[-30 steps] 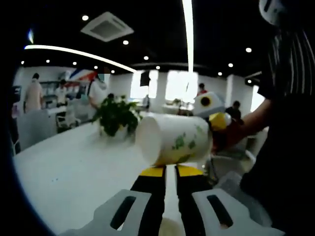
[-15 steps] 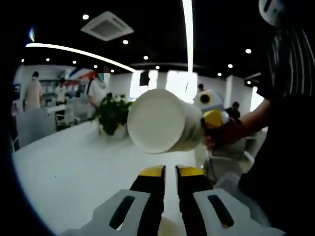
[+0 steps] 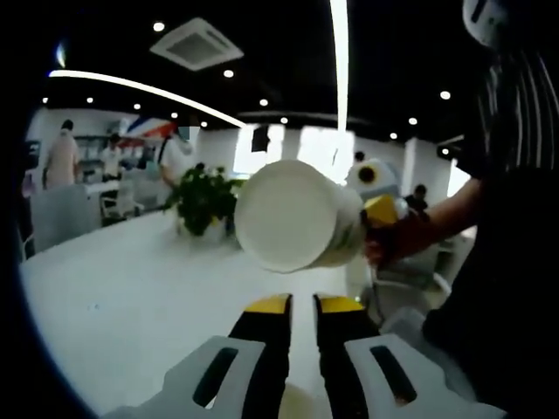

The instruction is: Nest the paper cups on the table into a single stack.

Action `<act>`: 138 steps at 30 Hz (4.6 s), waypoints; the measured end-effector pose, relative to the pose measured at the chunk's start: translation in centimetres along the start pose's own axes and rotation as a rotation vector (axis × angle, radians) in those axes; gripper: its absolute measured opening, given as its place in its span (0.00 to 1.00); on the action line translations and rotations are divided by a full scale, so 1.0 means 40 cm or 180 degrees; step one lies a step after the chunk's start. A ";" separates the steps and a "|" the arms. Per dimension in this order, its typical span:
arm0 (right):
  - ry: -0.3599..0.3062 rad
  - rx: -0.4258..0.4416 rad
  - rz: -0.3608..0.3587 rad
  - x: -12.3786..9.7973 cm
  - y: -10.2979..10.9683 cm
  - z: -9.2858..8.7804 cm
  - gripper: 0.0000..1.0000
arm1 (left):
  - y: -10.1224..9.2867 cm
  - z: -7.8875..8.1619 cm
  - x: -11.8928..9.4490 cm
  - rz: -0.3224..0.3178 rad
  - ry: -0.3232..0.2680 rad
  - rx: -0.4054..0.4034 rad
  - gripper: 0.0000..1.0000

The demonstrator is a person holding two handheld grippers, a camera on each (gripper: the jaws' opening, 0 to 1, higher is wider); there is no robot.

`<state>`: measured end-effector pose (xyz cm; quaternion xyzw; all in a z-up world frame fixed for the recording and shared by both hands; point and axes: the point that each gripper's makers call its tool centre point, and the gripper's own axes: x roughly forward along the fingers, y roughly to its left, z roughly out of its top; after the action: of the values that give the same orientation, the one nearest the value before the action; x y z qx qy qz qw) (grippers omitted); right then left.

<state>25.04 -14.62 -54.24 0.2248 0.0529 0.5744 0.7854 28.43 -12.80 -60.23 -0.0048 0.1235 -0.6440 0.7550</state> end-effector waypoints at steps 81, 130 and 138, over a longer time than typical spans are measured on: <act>0.1982 -0.0722 -0.0055 0.040 -0.046 -0.111 0.00 | 0.064 -0.169 -0.214 0.0805 0.0008 -0.0331 0.64; 0.4578 -0.1973 0.0457 0.028 -0.163 -0.454 0.00 | 0.100 -0.308 -0.309 0.1216 0.0165 -0.0541 0.61; 0.4687 -0.1904 0.0413 0.044 -0.179 -0.474 0.00 | 0.130 -0.317 -0.336 0.1423 0.0174 -0.0524 0.60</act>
<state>25.44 -9.15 -73.84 -0.4302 0.3886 0.6097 0.5406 29.17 3.09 -70.96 -0.0214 0.1940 -0.4484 0.8723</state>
